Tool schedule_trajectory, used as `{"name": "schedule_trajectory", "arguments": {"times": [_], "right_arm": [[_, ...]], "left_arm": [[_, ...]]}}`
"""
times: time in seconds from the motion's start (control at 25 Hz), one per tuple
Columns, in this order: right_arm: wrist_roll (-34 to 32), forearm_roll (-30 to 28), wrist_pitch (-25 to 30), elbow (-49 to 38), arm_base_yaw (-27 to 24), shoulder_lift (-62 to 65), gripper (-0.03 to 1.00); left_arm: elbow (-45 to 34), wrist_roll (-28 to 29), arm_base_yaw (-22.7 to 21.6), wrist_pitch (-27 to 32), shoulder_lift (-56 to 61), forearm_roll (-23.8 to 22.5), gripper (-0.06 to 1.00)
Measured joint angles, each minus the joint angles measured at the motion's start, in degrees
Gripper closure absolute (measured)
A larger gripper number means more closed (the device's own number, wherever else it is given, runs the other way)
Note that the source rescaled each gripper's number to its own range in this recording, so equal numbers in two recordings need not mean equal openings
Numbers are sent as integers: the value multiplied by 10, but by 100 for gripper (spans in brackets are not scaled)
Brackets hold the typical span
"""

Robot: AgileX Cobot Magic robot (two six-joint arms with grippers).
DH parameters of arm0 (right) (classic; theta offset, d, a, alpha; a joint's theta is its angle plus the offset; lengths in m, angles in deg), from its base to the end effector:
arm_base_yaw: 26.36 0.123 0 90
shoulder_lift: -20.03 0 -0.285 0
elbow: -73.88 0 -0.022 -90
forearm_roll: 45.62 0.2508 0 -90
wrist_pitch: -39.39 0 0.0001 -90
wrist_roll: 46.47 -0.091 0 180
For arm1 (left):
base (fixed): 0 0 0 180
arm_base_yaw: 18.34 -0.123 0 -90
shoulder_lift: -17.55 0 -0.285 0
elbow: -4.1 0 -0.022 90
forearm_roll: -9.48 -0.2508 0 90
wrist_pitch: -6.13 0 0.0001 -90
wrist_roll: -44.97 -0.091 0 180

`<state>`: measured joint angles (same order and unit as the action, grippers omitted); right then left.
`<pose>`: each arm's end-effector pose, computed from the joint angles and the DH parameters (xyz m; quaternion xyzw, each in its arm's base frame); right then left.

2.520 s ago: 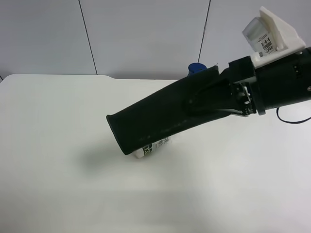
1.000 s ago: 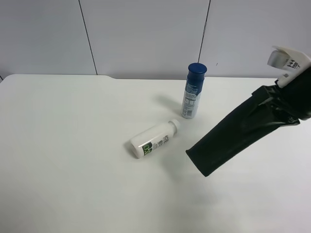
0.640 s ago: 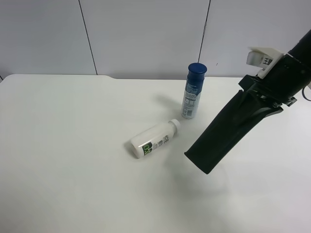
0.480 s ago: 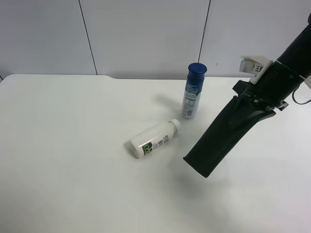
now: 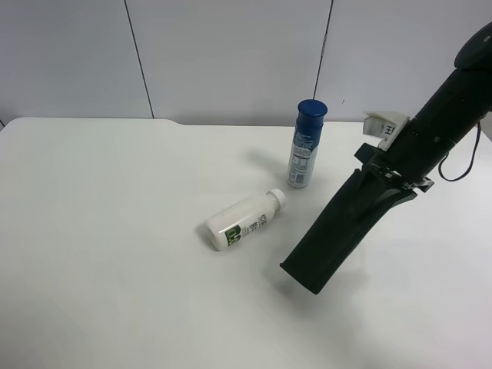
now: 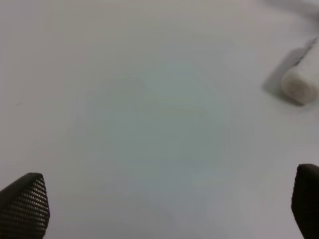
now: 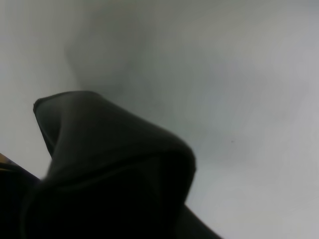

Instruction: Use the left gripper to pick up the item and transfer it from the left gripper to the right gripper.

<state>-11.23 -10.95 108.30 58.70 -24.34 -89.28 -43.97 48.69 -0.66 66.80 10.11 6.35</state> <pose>0.2989 0.0589 0.1920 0.1712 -0.9428 -0.2844 0.0314 -0.0052 0.0062 0.2799 0.1019 0.8424 -0.0713 0.5243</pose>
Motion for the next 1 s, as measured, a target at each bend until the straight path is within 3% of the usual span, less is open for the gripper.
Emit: {"name": "schedule_trajectory", "arguments": {"times": [0.24,0.32,0.4,0.44,0.52,0.64,1.0], "right_arm": [[-1,-1,0,0,0,0,95],[-15,-5,0,0,0,0,74],[-33,-15,1,0,0,0,36],[-43,-21,2,0,0,0,22],[-59,-35,1,0,0,0,6],[-67,-47,-1,0,0,0,-1],[-71,-54,2,10,0,3,-3]], "left_arm": [[0,0,0,0,0,0,-5],[0,0,0,0,0,0,-5],[0,0,0,0,0,0,-5],[0,0,0,0,0,0,-5],[0,0,0,0,0,0,-5],[0,0,0,0,0,0,-5],[0,0,0,0,0,0,-5]]}}
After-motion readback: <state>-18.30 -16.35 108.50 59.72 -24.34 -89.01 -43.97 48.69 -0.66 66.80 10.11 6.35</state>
